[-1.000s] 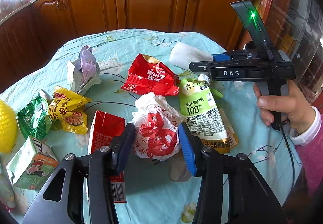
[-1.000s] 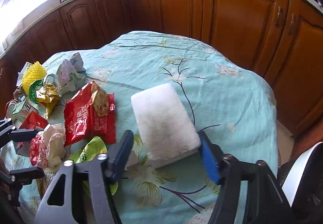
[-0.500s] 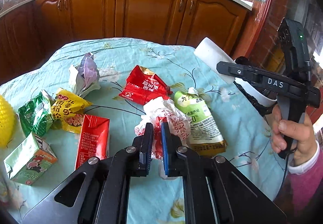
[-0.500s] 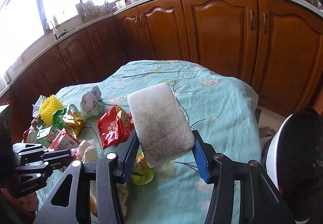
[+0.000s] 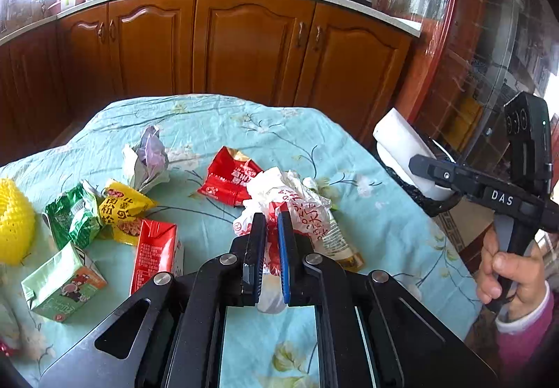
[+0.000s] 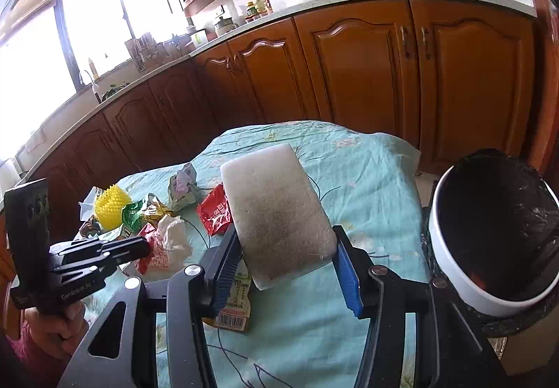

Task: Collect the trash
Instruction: 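Grasp the white sponge with right tool while left tool grasps white-red wrapper, then move both held items over the bin and open both tools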

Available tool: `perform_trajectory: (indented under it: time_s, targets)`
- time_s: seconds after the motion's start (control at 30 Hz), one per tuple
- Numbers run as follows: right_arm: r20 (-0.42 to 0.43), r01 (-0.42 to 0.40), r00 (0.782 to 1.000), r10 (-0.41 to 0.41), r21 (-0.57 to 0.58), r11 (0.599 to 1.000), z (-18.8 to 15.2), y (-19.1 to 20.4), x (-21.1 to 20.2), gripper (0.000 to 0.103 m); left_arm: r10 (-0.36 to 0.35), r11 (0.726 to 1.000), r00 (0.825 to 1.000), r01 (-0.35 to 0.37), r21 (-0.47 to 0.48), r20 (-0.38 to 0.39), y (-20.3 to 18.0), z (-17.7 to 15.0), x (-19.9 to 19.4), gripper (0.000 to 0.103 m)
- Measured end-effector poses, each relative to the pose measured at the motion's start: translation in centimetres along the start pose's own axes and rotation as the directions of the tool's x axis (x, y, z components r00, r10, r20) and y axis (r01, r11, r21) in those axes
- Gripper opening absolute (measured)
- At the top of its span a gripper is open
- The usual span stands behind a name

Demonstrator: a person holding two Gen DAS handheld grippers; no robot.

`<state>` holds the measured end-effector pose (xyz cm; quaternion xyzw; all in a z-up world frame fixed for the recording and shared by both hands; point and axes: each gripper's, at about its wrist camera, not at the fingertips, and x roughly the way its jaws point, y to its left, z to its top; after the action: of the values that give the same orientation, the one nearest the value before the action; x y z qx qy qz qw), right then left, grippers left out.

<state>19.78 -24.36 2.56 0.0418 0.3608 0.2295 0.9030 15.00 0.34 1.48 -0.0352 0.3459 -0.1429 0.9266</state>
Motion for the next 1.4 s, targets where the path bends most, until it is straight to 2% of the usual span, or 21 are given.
perform_trajectory:
  time_s: [0.23, 0.6, 1.03, 1.4]
  targets:
    - [0.007, 0.042, 0.999, -0.042, 0.055, 0.998, -1.7, -1.8, -2.2, 0.052, -0.069, 0.997, 0.998, 0.069, 0.022, 0.013, -2.7, 1.4, 0.6, 0.006]
    - [0.021, 0.131, 0.991, -0.135, 0.128, 0.983, -3.3, -5.6, -5.4, 0.052, -0.170, 0.982, 0.985, 0.172, 0.081, -0.028, -8.7, 2.9, 4.0, 0.006]
    - [0.021, 0.227, 0.972, -0.234, 0.179, 0.957, -3.6, -10.1, -7.9, 0.052, -0.223, 0.962, 0.974, 0.228, 0.149, -0.048, -13.9, 5.1, 6.7, 0.006]
    - [-0.029, 0.310, 0.950, -0.310, 0.178, 0.934, -2.5, -13.7, -8.1, 0.052, -0.253, 0.946, 0.964, 0.263, 0.188, -0.078, -17.4, 7.8, 10.2, 0.006]
